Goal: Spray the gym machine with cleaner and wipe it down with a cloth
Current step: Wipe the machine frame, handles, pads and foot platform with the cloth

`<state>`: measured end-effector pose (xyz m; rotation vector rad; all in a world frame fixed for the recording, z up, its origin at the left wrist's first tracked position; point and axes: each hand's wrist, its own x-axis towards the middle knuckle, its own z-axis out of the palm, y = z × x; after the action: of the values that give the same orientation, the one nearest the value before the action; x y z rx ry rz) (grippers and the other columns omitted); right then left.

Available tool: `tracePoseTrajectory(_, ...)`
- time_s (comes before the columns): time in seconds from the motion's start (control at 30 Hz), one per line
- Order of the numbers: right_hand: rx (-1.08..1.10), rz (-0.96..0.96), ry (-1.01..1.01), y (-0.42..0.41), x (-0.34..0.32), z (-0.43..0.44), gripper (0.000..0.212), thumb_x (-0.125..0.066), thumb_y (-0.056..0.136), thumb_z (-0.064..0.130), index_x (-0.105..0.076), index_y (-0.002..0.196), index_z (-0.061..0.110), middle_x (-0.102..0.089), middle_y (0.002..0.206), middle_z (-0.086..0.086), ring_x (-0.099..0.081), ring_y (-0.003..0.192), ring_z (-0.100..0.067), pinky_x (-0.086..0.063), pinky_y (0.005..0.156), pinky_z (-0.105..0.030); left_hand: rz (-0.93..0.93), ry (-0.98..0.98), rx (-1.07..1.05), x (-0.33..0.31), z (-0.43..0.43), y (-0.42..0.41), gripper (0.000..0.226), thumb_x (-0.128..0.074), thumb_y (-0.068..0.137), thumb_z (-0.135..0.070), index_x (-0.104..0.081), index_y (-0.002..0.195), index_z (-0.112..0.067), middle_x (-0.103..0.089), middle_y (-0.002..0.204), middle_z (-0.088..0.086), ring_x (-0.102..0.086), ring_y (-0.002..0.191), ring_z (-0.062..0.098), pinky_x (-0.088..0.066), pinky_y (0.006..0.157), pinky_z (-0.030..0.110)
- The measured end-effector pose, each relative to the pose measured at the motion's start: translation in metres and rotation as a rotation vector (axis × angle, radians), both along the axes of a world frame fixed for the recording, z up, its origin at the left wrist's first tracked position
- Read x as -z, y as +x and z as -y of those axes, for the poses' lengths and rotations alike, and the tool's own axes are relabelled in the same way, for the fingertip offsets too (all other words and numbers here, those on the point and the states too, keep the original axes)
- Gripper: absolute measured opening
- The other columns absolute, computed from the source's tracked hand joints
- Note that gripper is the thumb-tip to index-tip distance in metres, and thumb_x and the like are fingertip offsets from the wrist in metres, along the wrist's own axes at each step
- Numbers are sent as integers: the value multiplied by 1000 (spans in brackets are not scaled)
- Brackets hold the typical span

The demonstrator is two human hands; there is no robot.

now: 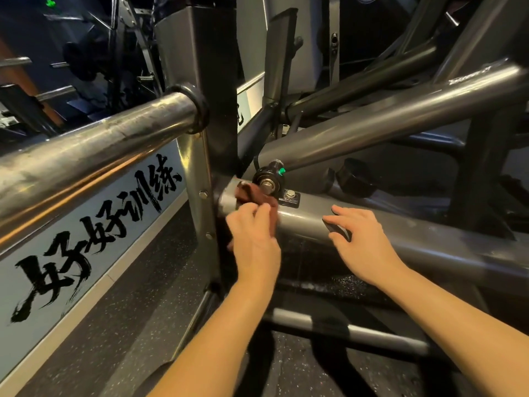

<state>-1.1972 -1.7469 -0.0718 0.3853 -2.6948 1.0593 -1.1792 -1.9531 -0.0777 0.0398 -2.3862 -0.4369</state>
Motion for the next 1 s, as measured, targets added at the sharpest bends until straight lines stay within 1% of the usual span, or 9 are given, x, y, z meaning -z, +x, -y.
tracePoseTrajectory(0.17, -62, 45, 26, -3, -5, -11, 46, -59, 101, 13, -60, 142, 34, -47, 156, 11, -31, 148, -15, -25, 124, -42, -2, -83, 333, 22, -42, 8, 59, -80, 74, 1, -62, 129, -11, -48, 132, 9, -53, 116, 32, -62, 77, 37)
tracePoseTrajectory(0.47, -106, 75, 58, -7, -4, -15, 46, -61, 101, 16, -57, 146, 26, -43, 160, 7, -31, 150, -20, -26, 125, -44, 6, 191, -170, 0, 14, -6, 41, -64, 97, -9, -62, 137, -17, -46, 142, 7, -39, 120, 20, -36, 97, 22)
tracePoseTrajectory(0.53, -111, 81, 64, -9, -4, -15, 46, -62, 101, 18, -58, 145, 26, -43, 161, 5, -32, 150, -22, -27, 125, -45, 5, 132, -95, -2, -9, -1, 41, -67, 93, -9, -63, 133, -16, -50, 138, 7, -41, 118, 20, -34, 93, 20)
tracePoseTrajectory(0.63, -111, 110, 65, -8, -9, -16, 46, -61, 101, 20, -57, 147, 27, -39, 163, 4, -28, 152, -21, -25, 126, -44, 33, -38, 209, 6, -30, 8, 50, -75, 85, -1, -66, 131, -16, -52, 135, 6, -46, 122, 21, -48, 98, 27)
tracePoseTrajectory(0.73, -131, 131, 78, -6, -13, -19, 47, -60, 102, 20, -54, 149, 28, -36, 164, 6, -25, 154, -19, -23, 127, -42, -11, 159, 189, -18, -13, 6, 43, -64, 89, 2, -68, 117, -31, -54, 119, -11, -55, 105, 4, -53, 89, 21)
tracePoseTrajectory(0.77, -134, 136, 82, -5, -13, -19, 48, -60, 103, 21, -53, 149, 29, -36, 165, 7, -24, 154, -18, -22, 127, -42, -75, 257, 121, -29, -4, 2, 37, -61, 93, 1, -67, 114, -29, -52, 116, -14, -56, 99, 0, -51, 84, 13)
tracePoseTrajectory(0.83, -129, 148, 72, -6, -13, -19, 49, -60, 103, 21, -52, 150, 29, -35, 165, 8, -23, 154, -17, -21, 128, -41, -218, 348, -30, -48, 7, -9, 28, -60, 97, -2, -66, 120, -18, -51, 126, -6, -49, 105, -2, -41, 94, 5)
tracePoseTrajectory(0.9, -121, 144, 70, -6, -12, -18, 48, -59, 103, 21, -52, 150, 28, -36, 164, 8, -24, 153, -18, -21, 128, -41, -205, 307, -63, -61, 3, -20, 28, -61, 98, -6, -65, 125, -14, -50, 131, 0, -39, 115, 3, -29, 101, 3)
tracePoseTrajectory(1.0, -123, 128, 67, -5, -14, -16, 47, -60, 103, 21, -53, 149, 27, -37, 164, 7, -24, 153, -18, -22, 127, -42, -100, 292, -32, -62, -14, -22, 28, -62, 98, -8, -62, 125, -17, -46, 129, -3, -26, 107, -4, -19, 93, -6)
